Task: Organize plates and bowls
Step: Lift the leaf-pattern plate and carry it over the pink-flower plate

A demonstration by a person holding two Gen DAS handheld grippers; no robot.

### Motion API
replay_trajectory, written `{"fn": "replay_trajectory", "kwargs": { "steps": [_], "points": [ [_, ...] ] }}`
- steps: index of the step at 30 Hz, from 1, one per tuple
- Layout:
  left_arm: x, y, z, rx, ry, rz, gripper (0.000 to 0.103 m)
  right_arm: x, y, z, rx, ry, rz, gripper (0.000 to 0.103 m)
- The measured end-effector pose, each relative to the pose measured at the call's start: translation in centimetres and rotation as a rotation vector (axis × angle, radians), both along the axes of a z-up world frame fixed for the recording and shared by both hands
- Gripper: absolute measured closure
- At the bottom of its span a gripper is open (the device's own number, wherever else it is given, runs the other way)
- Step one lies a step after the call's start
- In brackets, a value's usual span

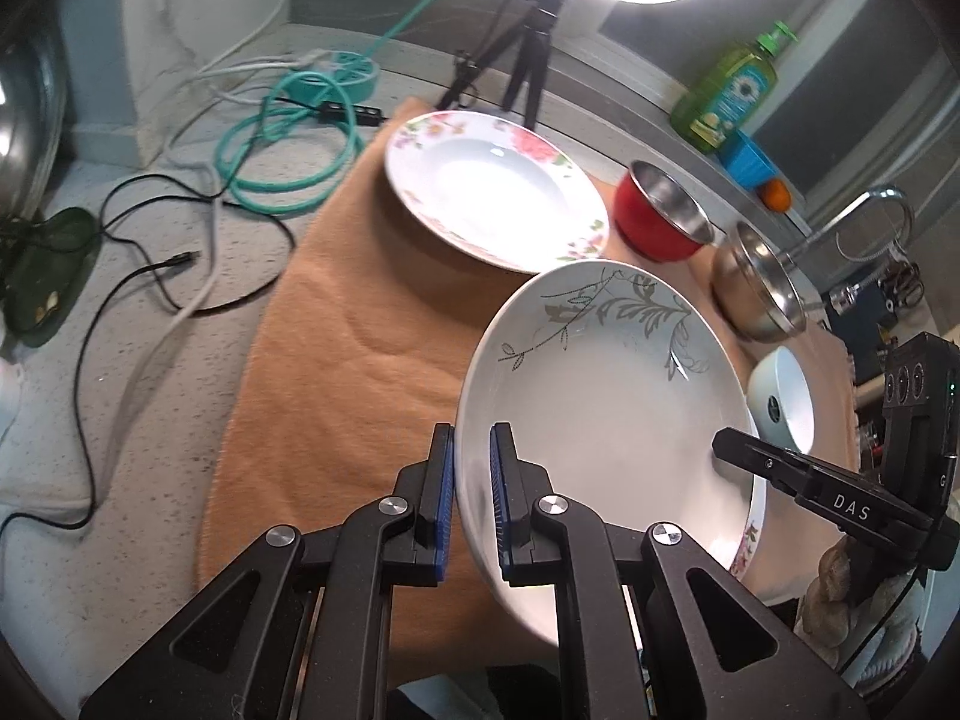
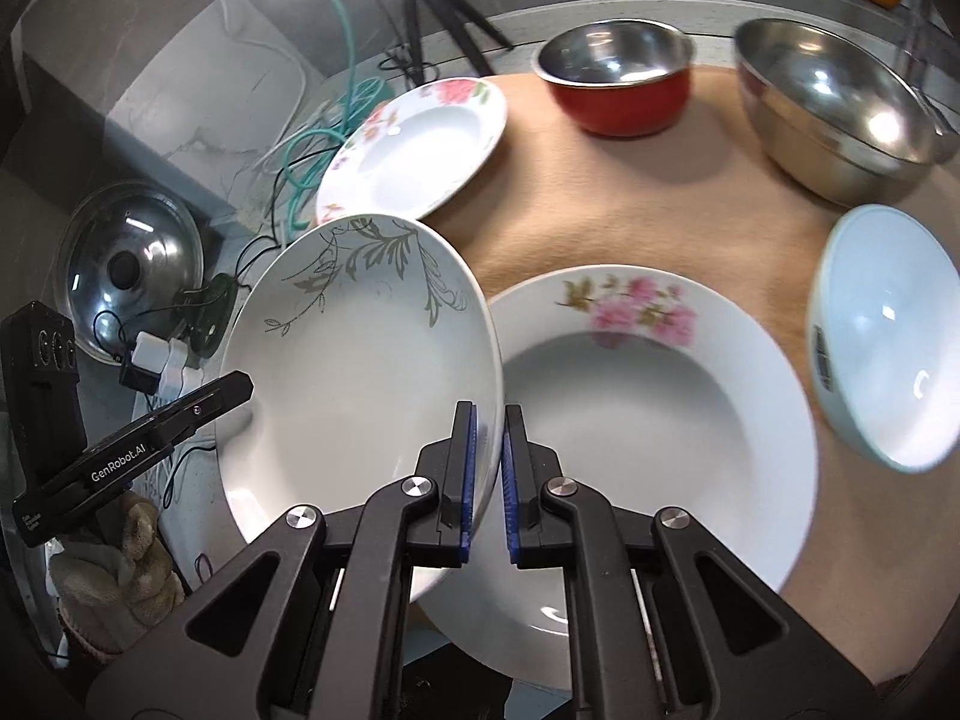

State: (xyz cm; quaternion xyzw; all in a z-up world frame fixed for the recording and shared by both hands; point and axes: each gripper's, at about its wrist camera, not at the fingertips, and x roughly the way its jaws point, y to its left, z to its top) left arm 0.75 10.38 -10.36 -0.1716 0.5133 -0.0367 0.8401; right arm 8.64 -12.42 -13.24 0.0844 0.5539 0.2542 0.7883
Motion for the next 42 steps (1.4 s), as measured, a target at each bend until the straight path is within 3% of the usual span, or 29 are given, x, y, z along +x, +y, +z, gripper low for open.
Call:
{"fn": "replay_trajectory", "kwargs": {
  "steps": [18,42],
  "points": [
    [1.9,-7.5,-2.0,0.02,0.046,-0.193,0.093,-1.9,-8.3,-1.9,-0.04,0.041,-0.159,0.095],
    [2.3,-10.4,-3.2,0.087,0.074,-0.258,0.093,-2.2,-9.8,-3.1,-0.094,0.045,-0.173,0.095]
  ]
}}
